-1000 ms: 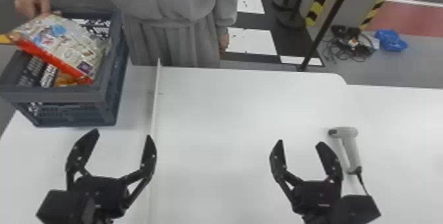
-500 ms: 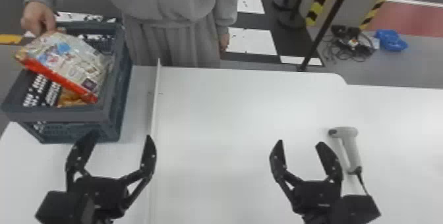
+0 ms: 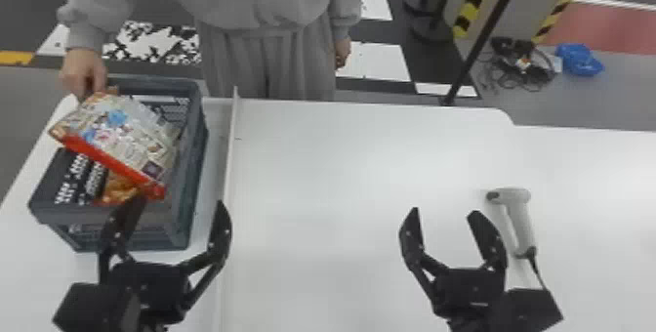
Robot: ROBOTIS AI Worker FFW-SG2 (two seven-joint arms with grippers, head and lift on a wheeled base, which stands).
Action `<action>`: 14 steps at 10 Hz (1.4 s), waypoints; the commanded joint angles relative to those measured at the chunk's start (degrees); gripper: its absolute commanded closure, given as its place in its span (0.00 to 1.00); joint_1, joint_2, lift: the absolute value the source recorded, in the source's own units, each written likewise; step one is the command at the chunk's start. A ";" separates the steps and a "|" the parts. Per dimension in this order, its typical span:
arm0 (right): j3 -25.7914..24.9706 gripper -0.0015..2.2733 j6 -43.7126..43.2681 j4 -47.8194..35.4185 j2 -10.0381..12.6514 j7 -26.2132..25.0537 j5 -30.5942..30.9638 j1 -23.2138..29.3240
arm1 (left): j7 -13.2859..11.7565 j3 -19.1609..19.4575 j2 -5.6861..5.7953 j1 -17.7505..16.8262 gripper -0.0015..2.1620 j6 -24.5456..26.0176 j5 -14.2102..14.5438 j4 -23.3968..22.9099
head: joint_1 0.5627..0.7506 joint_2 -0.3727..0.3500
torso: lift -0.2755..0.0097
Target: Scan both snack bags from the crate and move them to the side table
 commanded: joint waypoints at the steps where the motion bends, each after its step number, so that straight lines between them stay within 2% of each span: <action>1: 0.00 0.04 0.00 0.17 0.00 0.05 0.01 -0.19 | 0.00 0.07 0.00 -0.12 0.05 0.00 0.03 0.01 | 0.70 0.31 | 0.70; 4: 0.09 0.04 0.00 0.43 -0.09 0.05 0.01 -0.45 | -0.09 3.33 -0.17 0.05 0.05 -0.70 1.17 -0.25 | 0.70 0.33 | 0.70; 6: 0.00 0.04 0.00 0.52 -0.18 0.05 0.01 -0.36 | -4.22 8.95 -0.70 -0.39 0.05 -1.05 6.62 -0.78 | 0.70 0.37 | 0.70; 7: 0.09 0.04 0.00 0.52 -0.27 0.05 0.01 -0.36 | -4.13 11.06 -0.79 -1.00 0.05 -0.35 7.33 -1.13 | 0.70 0.42 | 0.70; 9: 0.26 0.04 0.00 0.43 -0.35 0.05 0.01 -0.28 | -3.78 14.40 -1.14 -3.82 0.05 6.68 9.96 -1.48 | 0.70 0.52 | 0.70; 10: 0.35 0.04 0.00 0.26 -0.35 0.05 0.01 -0.19 | -2.99 15.28 -1.49 -6.28 0.05 15.64 10.23 -1.66 | 0.70 0.55 | 0.70; 11: 0.44 0.04 0.00 0.17 -0.44 0.05 0.01 -0.10 | -2.90 16.33 -2.64 -9.09 0.05 26.19 12.34 -1.92 | 0.70 0.59 | 0.70; 12: 0.62 0.04 0.00 0.08 -0.44 0.05 0.01 -0.01 | -3.34 17.39 -3.16 -11.20 0.05 30.41 14.18 -1.83 | 0.70 0.62 | 0.70; 14: 0.70 0.04 0.00 -0.36 -0.62 0.05 0.01 0.08 | -3.69 18.44 -3.60 -13.83 0.05 34.10 16.38 -2.89 | 0.70 0.64 | 0.70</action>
